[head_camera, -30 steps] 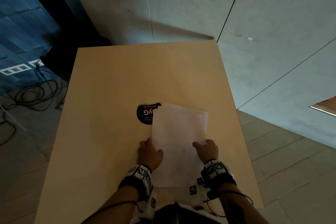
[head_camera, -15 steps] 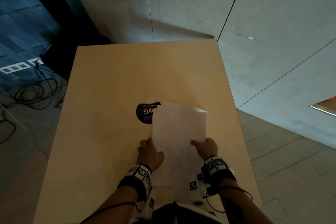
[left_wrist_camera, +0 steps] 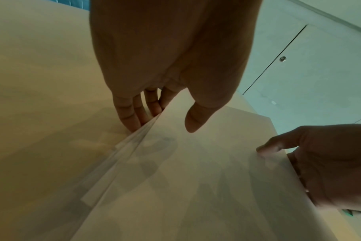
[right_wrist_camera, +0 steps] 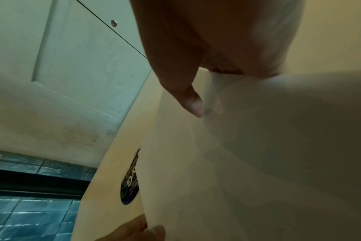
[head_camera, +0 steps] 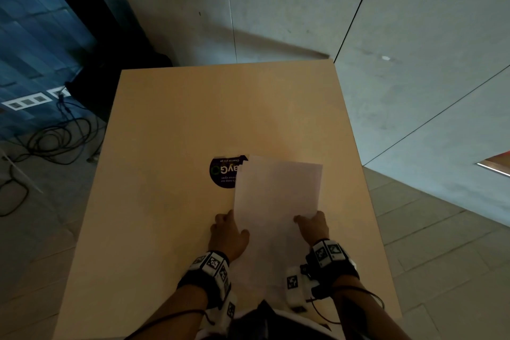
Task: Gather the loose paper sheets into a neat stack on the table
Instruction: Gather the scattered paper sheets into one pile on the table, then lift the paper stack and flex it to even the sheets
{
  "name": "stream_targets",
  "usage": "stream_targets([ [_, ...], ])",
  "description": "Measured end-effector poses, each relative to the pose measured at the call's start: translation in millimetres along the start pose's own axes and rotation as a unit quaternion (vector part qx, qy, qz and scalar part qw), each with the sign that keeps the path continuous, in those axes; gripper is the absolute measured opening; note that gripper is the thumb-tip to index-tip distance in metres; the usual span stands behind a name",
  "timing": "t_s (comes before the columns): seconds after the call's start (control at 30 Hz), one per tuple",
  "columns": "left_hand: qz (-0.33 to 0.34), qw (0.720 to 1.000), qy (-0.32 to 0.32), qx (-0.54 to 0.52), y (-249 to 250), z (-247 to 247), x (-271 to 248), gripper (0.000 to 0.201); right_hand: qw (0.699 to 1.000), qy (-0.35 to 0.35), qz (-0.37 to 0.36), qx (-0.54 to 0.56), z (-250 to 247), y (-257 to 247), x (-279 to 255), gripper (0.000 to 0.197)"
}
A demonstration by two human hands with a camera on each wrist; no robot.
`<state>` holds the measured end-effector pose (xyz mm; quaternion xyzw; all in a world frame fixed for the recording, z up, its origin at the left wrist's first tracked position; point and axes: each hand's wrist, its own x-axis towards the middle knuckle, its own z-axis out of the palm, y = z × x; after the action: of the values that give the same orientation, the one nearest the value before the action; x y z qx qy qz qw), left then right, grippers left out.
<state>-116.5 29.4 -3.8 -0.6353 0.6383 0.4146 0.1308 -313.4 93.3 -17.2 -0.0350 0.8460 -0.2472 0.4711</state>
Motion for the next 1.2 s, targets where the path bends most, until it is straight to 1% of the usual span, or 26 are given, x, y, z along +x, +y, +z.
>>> stream_targets([
  [0.1, -0.005, 1.0, 0.005, -0.005, 0, -1, 1, 0.07, 1.0, -0.013, -0.01, 0.024, -2, 1, 2, 0.054],
  [0.27, -0.002, 1.0, 0.001, -0.028, -2, -2, 1, 0.07, 0.994, -0.026, -0.027, 0.106, -9, 7, 2, 0.05],
  [0.4, -0.007, 0.997, 0.001, -0.077, -5, -6, 3, 0.067, 0.986, -0.068, -0.068, 0.136, -15, 11, -1, 0.057],
  [0.47, -0.011, 0.993, 0.009, -0.121, -6, -10, 4, 0.066, 0.981, -0.095, -0.091, 0.142, -20, 12, -5, 0.056],
  [0.57, -0.011, 0.983, 0.009, -0.184, -9, -14, 5, 0.072, 0.97, -0.142, -0.139, 0.138, -30, 5, -19, 0.056],
  [0.63, 0.001, 0.977, 0.003, -0.212, -12, -16, 7, 0.082, 0.96, -0.182, -0.171, 0.129, -40, -1, -29, 0.053],
  [0.67, 0.009, 0.972, -0.003, -0.237, -13, -18, 8, 0.088, 0.953, -0.199, -0.19, 0.124, -44, -4, -34, 0.044],
  [0.73, 0.016, 0.951, -0.027, -0.308, -14, -19, 8, 0.099, 0.937, -0.238, -0.231, 0.107, -52, -10, -43, 0.023],
  [0.77, 0.017, 0.941, -0.039, -0.335, -14, -20, 6, 0.101, 0.929, -0.257, -0.248, 0.097, -56, -14, -48, 0.023],
  [0.8, 0.02, 0.934, -0.046, -0.353, -13, -22, 4, 0.101, 0.921, -0.273, -0.261, 0.093, -58, -16, -50, 0.029],
  [0.83, 0.028, 0.931, -0.046, -0.362, -13, -24, 2, 0.098, 0.918, -0.277, -0.27, 0.087, -61, -19, -53, 0.037],
  [0.87, 0.04, 0.928, -0.036, -0.369, -13, -27, 0, 0.089, 0.917, -0.272, -0.279, 0.084, -64, -22, -55, 0.045],
  [0.9, 0.058, 0.924, -0.018, -0.376, -11, -30, -4, 0.076, 0.917, -0.259, -0.291, 0.08, -66, -26, -57, 0.05],
  [0.97, 0.103, 0.916, 0.023, -0.387, -8, -39, -11, 0.048, 0.917, -0.227, -0.316, 0.086, -71, -32, -60, 0.052],
  [1.03, 0.142, 0.907, 0.051, -0.392, -1, -51, -20, 0.027, 0.916, -0.195, -0.338, 0.095, -73, -40, -63, 0.047],
  [1.07, 0.158, 0.904, 0.062, -0.393, 3, -58, -23, 0.024, 0.915, -0.18, -0.346, 0.099, -73, -43, -65, 0.046],
  [1.1, 0.174, 0.899, 0.074, -0.396, 7, -64, -26, 0.024, 0.914, -0.166, -0.354, 0.104, -73, -47, -67, 0.046],
  [1.2, 0.213, 0.879, 0.112, -0.412, 18, -82, -29, 0.035, 0.906, -0.129, -0.376, 0.144, -70, -58, -75, 0.043],
])
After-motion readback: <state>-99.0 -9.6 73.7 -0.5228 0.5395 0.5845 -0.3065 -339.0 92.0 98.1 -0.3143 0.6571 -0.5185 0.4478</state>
